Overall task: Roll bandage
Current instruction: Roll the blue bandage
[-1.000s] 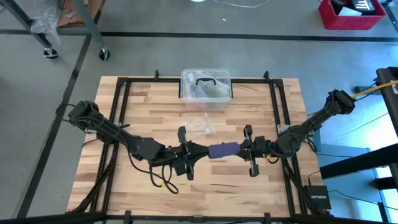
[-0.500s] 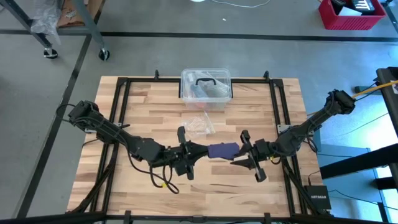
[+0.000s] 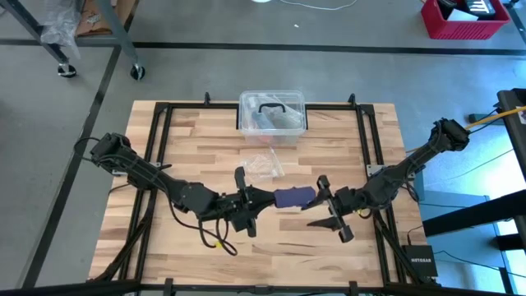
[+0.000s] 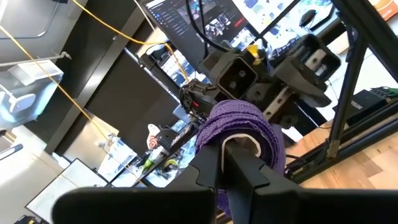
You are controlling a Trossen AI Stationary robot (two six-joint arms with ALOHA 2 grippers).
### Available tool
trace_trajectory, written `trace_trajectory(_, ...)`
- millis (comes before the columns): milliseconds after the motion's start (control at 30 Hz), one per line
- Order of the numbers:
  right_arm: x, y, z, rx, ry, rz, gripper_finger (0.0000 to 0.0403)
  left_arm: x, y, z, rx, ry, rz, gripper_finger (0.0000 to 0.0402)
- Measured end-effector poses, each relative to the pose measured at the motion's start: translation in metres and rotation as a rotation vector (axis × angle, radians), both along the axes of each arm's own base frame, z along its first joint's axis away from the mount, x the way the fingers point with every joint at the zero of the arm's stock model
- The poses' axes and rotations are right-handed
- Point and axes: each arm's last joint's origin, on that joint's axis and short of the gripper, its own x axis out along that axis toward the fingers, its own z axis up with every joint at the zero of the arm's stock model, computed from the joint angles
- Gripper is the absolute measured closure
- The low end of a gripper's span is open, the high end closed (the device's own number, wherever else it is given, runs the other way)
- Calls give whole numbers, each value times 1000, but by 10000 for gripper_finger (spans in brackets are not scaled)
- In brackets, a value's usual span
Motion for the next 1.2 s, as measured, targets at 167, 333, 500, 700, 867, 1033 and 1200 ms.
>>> trace_trajectory(167,0,0,-13,-36,123,-2,196,0,0,0,-1,0,0,398)
trace_trajectory(333,-3,-3,-18,-71,186,-27,196,0,0,0,-21,-4,-3,398)
trace_trajectory(500,-15,-11,8,-59,290,-37,196,0,0,0,-23,-5,-3,398)
trace_trajectory(700,-31,-1,40,-18,302,26,196,0,-1,0,-21,-4,-7,397)
trace_trajectory(867,-48,14,61,-38,240,27,196,-2,-4,0,-11,-2,-15,399)
trace_trajectory(1033,-61,25,60,-144,201,-76,196,-3,-6,0,-3,-1,-21,398)
trace_trajectory(1200,-66,21,52,-258,232,-251,196,-4,-7,0,-3,-1,-25,399)
